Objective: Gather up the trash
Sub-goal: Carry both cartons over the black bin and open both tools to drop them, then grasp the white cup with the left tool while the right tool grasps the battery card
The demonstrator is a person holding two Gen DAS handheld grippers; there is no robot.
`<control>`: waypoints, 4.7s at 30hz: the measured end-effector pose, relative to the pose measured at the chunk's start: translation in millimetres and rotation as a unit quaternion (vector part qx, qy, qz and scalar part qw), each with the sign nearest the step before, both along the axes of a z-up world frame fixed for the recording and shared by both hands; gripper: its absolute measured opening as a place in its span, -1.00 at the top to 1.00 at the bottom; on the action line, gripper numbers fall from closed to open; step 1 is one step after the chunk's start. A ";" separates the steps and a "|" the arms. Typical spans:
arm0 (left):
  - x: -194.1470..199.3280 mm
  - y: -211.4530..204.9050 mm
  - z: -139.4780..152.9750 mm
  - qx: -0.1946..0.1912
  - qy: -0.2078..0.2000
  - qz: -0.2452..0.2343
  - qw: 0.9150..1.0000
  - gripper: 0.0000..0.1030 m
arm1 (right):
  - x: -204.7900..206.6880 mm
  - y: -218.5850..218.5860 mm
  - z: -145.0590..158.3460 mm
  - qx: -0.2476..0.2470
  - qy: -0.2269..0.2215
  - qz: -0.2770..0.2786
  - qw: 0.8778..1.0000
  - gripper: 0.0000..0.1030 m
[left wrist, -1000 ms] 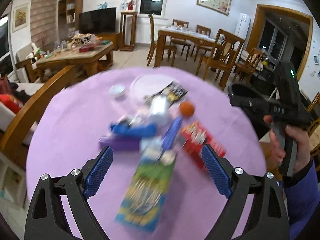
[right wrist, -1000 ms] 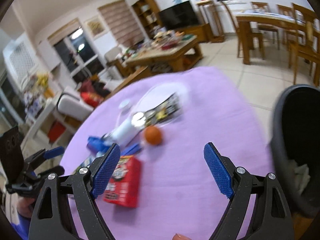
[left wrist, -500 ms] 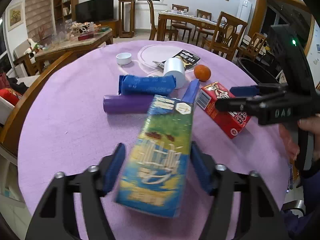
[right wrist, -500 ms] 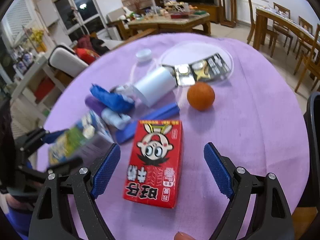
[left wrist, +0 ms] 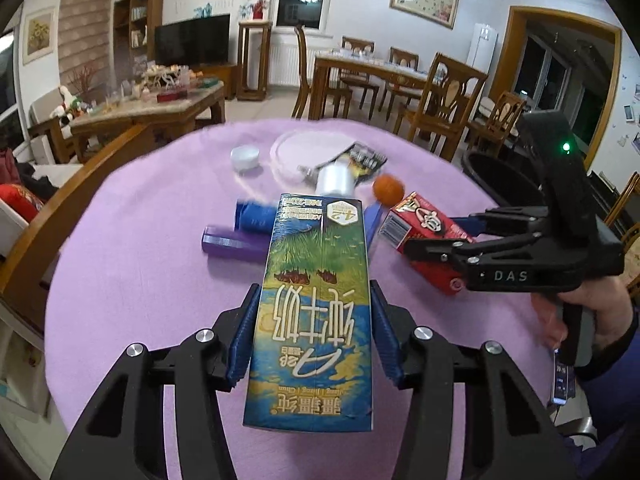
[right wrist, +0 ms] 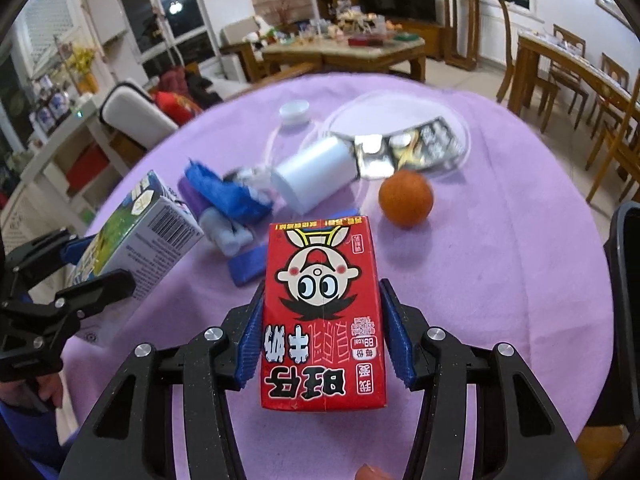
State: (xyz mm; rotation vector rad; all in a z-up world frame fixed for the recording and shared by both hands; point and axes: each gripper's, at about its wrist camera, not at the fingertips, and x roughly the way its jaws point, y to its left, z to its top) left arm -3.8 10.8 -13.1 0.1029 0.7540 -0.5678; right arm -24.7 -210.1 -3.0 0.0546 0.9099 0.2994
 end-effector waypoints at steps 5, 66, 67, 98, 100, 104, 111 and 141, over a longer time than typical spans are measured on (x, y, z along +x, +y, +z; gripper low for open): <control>-2.5 -21.7 23.9 -0.012 -0.036 0.000 0.999 0.01 | -13.2 -30.0 31.8 0.050 -0.061 -0.021 0.997 -0.02; 44.8 -371.9 -0.5 0.009 -0.026 -0.217 0.976 -0.36 | -94.8 -425.9 -8.3 0.178 -0.132 -0.334 0.916 -0.42; 43.1 -369.1 3.6 0.006 -0.034 -0.214 0.976 -0.55 | -94.8 -424.9 -7.6 0.176 -0.132 -0.334 0.916 -0.42; 193.9 -49.4 7.0 0.038 0.030 0.069 0.996 -0.60 | 97.3 -133.8 12.5 0.144 -0.025 -0.100 0.984 -0.47; 206.8 -41.4 -3.4 0.042 0.044 0.069 0.996 -0.60 | 113.9 -119.9 5.4 0.151 0.000 -0.093 0.984 -0.47; 225.4 -40.4 -15.4 0.035 0.070 0.049 0.996 -0.59 | 144.9 -108.5 -14.2 0.159 0.050 -0.091 0.982 -0.24; 239.7 -49.4 -31.6 0.040 0.088 0.032 0.995 0.04 | 164.4 -95.9 -25.8 0.175 0.070 -0.087 0.978 0.19; 136.3 -62.4 62.4 -0.061 -0.056 0.010 0.997 0.29 | 53.9 -105.9 94.1 0.099 -0.134 -0.079 0.983 0.95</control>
